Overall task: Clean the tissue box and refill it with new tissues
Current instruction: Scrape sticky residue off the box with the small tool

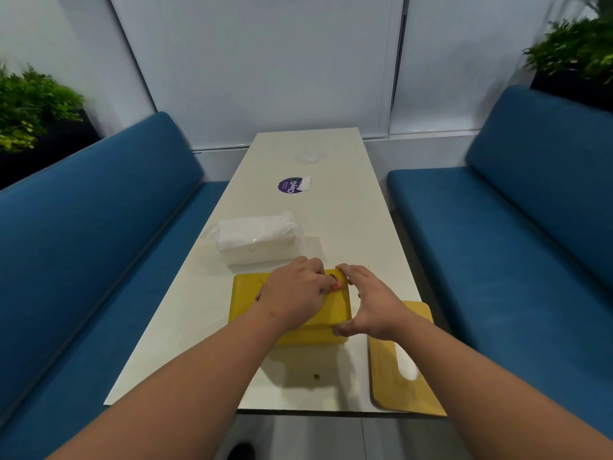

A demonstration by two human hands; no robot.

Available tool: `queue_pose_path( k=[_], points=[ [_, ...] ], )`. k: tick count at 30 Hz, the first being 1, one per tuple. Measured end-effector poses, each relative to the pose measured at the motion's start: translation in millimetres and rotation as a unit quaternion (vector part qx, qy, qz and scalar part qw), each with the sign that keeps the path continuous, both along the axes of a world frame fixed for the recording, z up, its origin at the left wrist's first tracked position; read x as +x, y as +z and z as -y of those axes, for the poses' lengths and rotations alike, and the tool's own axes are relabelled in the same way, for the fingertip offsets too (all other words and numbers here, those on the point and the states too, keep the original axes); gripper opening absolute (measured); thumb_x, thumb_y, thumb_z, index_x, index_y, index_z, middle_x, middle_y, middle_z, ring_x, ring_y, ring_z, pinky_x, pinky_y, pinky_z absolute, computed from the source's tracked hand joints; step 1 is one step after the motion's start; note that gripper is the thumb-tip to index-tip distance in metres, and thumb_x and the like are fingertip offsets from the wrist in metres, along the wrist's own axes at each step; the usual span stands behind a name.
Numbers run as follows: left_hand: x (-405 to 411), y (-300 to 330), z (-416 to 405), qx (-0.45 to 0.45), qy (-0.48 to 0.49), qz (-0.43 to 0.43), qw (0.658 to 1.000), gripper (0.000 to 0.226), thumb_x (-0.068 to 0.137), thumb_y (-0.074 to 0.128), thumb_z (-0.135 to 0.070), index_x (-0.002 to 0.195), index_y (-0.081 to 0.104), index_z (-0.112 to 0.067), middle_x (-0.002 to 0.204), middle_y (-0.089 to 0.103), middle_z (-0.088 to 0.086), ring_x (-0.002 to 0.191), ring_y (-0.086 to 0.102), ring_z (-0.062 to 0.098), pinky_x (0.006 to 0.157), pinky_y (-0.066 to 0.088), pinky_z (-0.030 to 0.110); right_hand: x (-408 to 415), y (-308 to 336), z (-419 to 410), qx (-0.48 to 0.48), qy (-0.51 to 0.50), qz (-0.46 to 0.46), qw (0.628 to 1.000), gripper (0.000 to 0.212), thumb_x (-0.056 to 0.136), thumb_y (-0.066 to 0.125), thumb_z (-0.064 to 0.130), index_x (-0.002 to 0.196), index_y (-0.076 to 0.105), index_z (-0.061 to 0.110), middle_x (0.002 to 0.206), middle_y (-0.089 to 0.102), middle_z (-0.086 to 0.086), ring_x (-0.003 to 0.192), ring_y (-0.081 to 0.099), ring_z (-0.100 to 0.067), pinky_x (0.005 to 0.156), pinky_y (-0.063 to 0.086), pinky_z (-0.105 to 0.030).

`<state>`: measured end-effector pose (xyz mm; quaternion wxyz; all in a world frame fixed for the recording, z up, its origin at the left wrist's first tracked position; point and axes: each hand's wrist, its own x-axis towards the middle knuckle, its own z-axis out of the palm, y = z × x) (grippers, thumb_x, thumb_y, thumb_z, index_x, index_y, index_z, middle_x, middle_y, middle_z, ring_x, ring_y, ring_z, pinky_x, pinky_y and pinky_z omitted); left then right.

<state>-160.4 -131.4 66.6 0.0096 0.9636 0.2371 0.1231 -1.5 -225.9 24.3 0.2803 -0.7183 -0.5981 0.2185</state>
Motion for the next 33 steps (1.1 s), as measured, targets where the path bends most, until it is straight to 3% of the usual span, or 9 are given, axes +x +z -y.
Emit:
queue_pose_path(
  k=[5,9,14,21,27,33],
  points=[
    [-1.2,-2.0,10.1,-0.011,-0.060,-0.009,0.998,0.032,0.100,0.042,-0.035,0.123,0.063,-0.039,0.107,0.058,-0.010,0.094,0.046,0.014,0.069,0.037,0.028,-0.3,-4.3,-0.1,-0.001,0.000,-0.006,1.000,0.120,0.054,0.090,0.039,0.152,0.021,0.026,0.148,0.027,0.013,0.126,0.035,-0.006,0.096,0.037,-0.019],
    [-6.4,-4.8,15.0,-0.008,-0.142,-0.014,0.990,0.026,0.092,0.053,-0.030,0.110,0.071,-0.036,0.098,0.062,-0.010,0.087,0.048,0.014,0.064,0.045,0.031,1.6,-6.0,-1.5,-0.002,0.004,-0.020,1.000,0.121,0.053,0.090,0.035,0.152,0.022,0.026,0.148,0.027,0.012,0.130,0.037,-0.010,0.097,0.039,-0.021],
    [-15.6,-7.5,12.8,0.009,-0.173,-0.001,0.985,0.024,0.091,0.055,-0.031,0.105,0.073,-0.037,0.090,0.061,-0.011,0.076,0.034,0.008,0.059,0.034,0.024,2.5,-4.0,-2.7,-0.002,0.011,-0.003,1.000,0.121,0.052,0.091,0.038,0.151,0.023,0.027,0.146,0.030,0.011,0.129,0.038,-0.012,0.100,0.041,-0.025],
    [-50.0,-6.6,-0.3,0.005,-0.147,-0.021,0.989,0.037,0.092,0.038,-0.039,0.104,0.073,-0.041,0.093,0.061,-0.015,0.078,0.050,0.011,0.057,0.046,0.026,0.9,-0.1,-5.2,-0.009,0.030,0.039,0.999,0.117,0.056,0.089,0.047,0.149,0.020,0.030,0.147,0.029,0.010,0.130,0.036,-0.015,0.100,0.046,-0.033],
    [-84.3,-3.2,-13.6,-0.006,-0.118,-0.038,0.992,0.037,0.092,0.038,-0.043,0.103,0.073,-0.043,0.095,0.061,-0.017,0.083,0.049,0.007,0.064,0.044,0.022,3.8,0.2,-8.2,-0.017,0.033,0.044,0.998,0.117,0.058,0.088,0.050,0.149,0.018,0.032,0.148,0.028,0.008,0.130,0.037,-0.017,0.100,0.045,-0.036],
    [-100.0,-9.8,-20.4,-0.014,-0.025,0.044,0.999,0.042,0.093,0.037,-0.048,0.098,0.076,-0.033,0.089,0.061,-0.012,0.079,0.055,0.012,0.060,0.051,0.032,5.2,-1.1,-9.8,-0.016,0.034,0.023,0.999,0.117,0.059,0.089,0.046,0.150,0.018,0.031,0.147,0.028,0.008,0.126,0.038,-0.015,0.100,0.045,-0.037]
  ],
)
